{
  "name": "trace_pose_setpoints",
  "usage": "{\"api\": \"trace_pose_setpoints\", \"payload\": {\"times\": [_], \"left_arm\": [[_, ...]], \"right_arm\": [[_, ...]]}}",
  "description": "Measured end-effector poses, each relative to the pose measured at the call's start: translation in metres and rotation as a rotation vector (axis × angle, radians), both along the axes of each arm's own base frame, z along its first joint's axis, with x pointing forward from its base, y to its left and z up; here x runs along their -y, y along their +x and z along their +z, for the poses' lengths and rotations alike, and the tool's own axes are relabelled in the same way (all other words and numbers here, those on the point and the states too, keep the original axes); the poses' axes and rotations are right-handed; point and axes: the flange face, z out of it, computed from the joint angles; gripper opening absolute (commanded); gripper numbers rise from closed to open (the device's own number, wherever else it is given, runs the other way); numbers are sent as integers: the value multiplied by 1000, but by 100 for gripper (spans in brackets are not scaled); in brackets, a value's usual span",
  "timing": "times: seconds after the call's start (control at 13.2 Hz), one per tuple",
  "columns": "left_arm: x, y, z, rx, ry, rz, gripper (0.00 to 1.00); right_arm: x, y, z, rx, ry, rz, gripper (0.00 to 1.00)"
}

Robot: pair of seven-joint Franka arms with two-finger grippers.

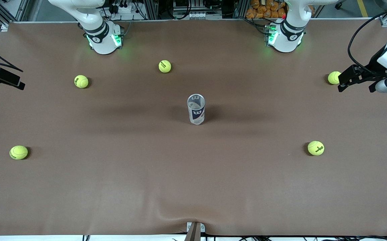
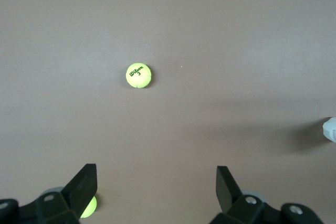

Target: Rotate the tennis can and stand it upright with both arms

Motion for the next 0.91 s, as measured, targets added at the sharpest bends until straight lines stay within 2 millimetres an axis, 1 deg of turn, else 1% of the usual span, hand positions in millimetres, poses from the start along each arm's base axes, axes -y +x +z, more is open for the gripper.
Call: {"api": "trace_pose_setpoints", "payload": {"times": [0.23,0.45,0.61,0.91], "left_arm": [[-2,0,0,-2,0,4,100],[-10,-4,-5,-47,2,13,100],[-12,-5,-6,-56,5,-31,100],[-16,-5,-7,-58,5,-36,100]], "right_arm": [[-1,0,0,0,0,1,100],[-1,0,0,0,-1,1,100],[-1,0,0,-1,-16,4,100],[-15,1,0,-3,-53,36,100]]}}
